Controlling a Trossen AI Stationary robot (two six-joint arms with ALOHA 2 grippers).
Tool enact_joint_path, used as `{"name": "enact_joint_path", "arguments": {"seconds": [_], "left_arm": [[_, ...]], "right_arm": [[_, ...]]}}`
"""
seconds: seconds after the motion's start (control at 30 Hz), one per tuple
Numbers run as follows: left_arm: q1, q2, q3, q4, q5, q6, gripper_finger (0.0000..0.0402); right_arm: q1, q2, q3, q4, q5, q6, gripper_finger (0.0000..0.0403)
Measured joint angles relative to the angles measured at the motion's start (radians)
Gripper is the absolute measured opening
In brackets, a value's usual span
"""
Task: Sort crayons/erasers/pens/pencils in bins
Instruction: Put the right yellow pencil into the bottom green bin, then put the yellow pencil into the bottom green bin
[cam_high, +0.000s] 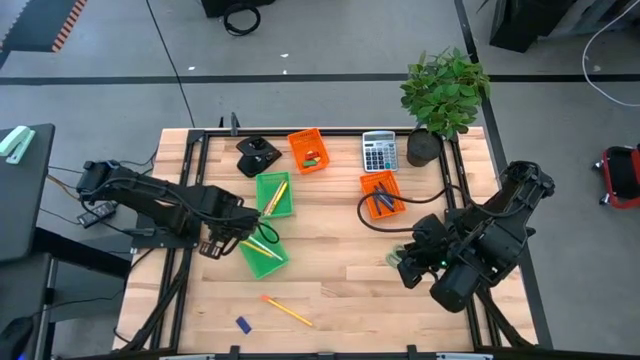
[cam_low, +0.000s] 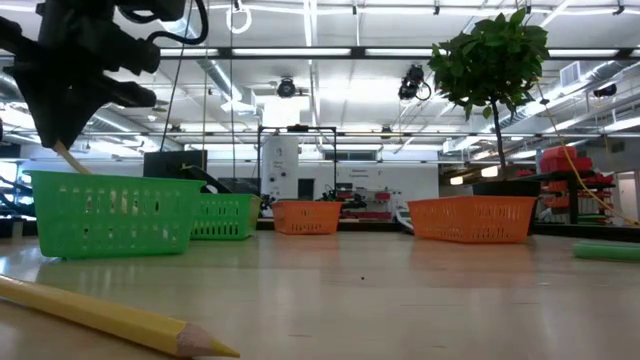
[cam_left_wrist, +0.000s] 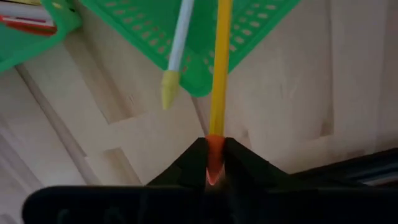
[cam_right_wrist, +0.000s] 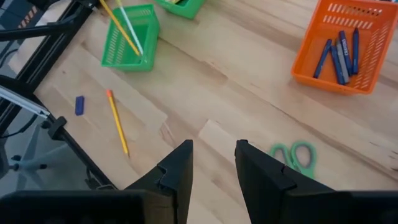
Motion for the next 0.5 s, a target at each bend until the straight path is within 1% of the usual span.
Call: {"name": "enact_joint_path", "arguments": {"seconds": [0.23, 0.4, 0.5], "left_arm": [[-0.002, 0.0, 0.072, -0.004, 0.001, 0.003, 0.0108], [-0.003, 0.0, 0.119, -0.008, 0.002, -0.027, 0.0131], [-0.025, 0.0, 0.146, -0.006, 0.011, -0.05, 0.014]], "right_arm": [[0.0, 0.0, 0.0, 0.012, 0.0, 0.0, 0.0127], [0.0, 0.0, 0.0, 0.034, 0.0, 0.0, 0.0127], [0.005, 0.0, 0.0, 0.047, 0.0, 0.0, 0.0127]]}}
